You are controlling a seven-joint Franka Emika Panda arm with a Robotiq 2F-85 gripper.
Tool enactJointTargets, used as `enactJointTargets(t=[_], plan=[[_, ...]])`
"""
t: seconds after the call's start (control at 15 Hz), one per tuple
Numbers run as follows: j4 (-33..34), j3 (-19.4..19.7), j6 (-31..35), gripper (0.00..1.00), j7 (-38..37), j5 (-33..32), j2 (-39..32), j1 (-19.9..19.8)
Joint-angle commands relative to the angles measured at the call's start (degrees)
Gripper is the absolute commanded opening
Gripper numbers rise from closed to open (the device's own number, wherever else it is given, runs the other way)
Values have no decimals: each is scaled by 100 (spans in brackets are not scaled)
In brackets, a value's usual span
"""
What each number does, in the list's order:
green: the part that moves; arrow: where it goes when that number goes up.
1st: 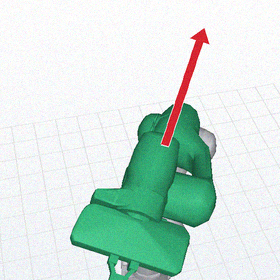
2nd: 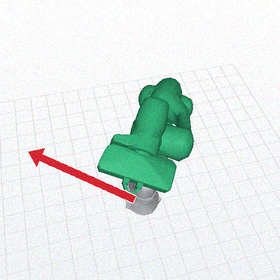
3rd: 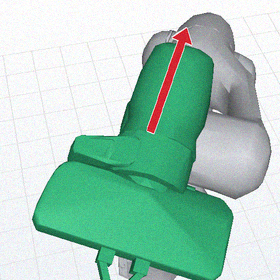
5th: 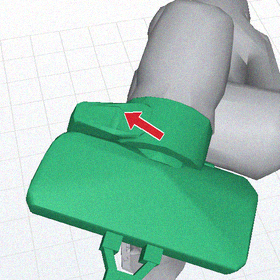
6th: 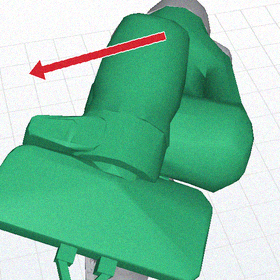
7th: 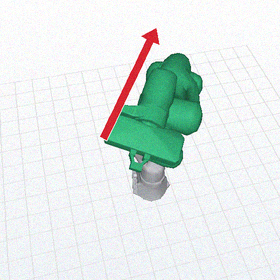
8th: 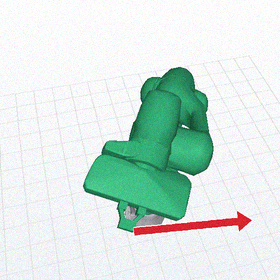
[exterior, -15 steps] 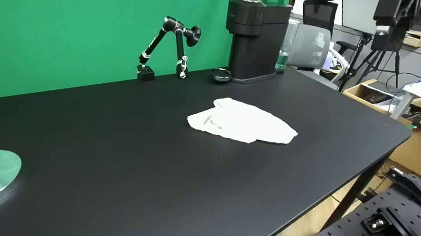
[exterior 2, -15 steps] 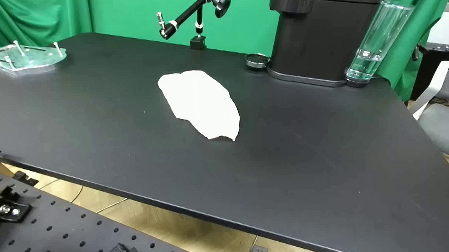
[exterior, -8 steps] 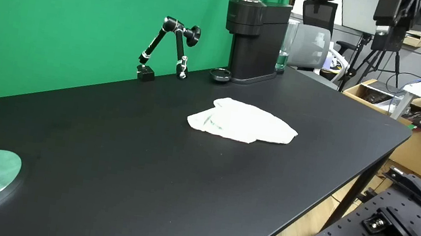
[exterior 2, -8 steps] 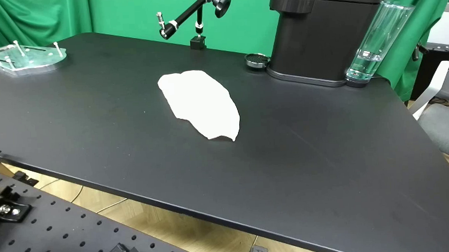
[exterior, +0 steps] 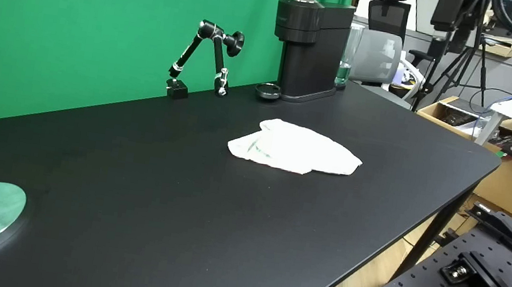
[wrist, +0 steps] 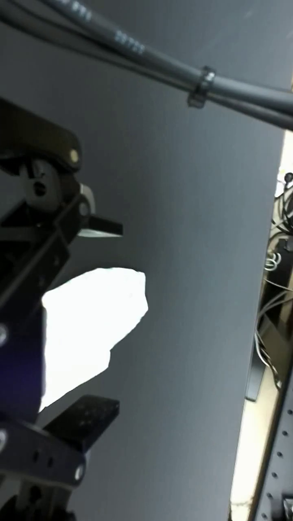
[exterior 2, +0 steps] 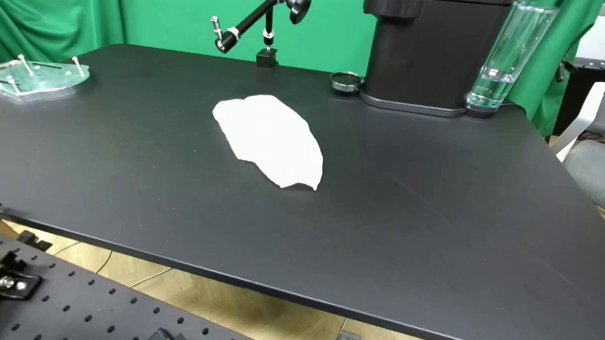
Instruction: Hang the cloth on the black object
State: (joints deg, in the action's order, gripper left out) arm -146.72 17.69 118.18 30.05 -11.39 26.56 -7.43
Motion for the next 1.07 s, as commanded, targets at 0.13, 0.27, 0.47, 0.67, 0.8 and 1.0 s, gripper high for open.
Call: enactJointTargets(t=[0.13,0.27,0.47,0.67,0.8,1.0], plan=[[-79,-451,2122,100,-232,-379,-936,88],[-33,-635,2618,100,-270,-414,-1367,150],[84,-866,3116,100,-219,-388,-2027,237],[151,-1048,3225,100,179,-171,-2541,394],[172,-1199,3228,100,349,-229,-2789,454],[226,-1399,3435,100,470,-415,-3133,501]])
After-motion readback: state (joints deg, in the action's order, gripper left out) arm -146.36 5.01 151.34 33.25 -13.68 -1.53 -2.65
